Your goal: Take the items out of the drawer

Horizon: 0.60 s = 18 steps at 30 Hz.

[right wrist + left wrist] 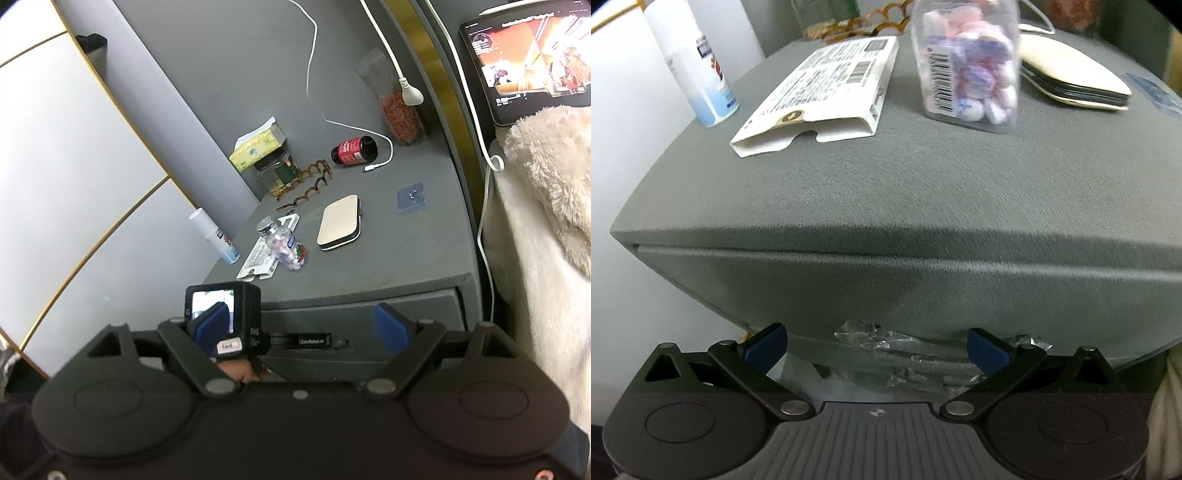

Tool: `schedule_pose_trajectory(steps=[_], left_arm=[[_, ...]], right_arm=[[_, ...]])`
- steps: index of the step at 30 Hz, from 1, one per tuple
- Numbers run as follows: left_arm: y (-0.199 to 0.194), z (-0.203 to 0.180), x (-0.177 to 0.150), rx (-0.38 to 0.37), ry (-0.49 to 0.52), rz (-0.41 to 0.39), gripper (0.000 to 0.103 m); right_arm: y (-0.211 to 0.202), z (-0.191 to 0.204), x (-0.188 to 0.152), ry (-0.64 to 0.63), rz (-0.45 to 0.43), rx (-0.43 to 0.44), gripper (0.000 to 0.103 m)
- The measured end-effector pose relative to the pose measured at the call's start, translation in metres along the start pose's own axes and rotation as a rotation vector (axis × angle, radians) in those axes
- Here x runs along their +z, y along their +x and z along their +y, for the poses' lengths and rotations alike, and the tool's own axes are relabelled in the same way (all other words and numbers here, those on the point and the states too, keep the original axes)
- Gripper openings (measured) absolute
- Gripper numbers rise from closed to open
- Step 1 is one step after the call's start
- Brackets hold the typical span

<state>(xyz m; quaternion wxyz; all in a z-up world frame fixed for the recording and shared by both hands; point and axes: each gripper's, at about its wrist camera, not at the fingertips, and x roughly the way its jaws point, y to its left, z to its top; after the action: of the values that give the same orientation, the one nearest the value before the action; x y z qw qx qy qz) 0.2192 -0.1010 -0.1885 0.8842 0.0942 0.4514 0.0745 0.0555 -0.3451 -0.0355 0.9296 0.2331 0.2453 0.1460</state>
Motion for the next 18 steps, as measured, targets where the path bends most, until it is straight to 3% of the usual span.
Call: schedule_pose_trajectory(steps=[5,8,10,11,14,18], left_arm=[[-0.035,0.03,-0.017,-0.049,-0.037,-0.043,0.103],[-0.071,0.068,-0.021,-0.09,-0.138,-0.075,0.103],[-0.104,0.099,-0.02,-0.154,-0.259,-0.058,0.103],[-0.115,0.096,-0.011,-0.16,-0.274,-0.061,0.103],[-0.186,0.1,0.005,-0.115,-0.257,-0.112,0.103],[-0.244,0.11,0.029,-0.083,-0.203,-0.102,0.103]], right_arm=[[0.0,-0.004,0.002,0.02,0.0,-0.02,0.084],[0.0,0.001,0.007,0.029,-0.002,-0.058,0.084],[0.002,0.007,0.015,0.031,-0.001,-0.09,0.085],[0.005,0.014,0.023,0.036,0.011,-0.112,0.088],[0.011,0.041,0.043,-0.009,0.059,-0.15,0.096],[0.009,0.089,0.061,-0.12,0.071,-0.234,0.103]])
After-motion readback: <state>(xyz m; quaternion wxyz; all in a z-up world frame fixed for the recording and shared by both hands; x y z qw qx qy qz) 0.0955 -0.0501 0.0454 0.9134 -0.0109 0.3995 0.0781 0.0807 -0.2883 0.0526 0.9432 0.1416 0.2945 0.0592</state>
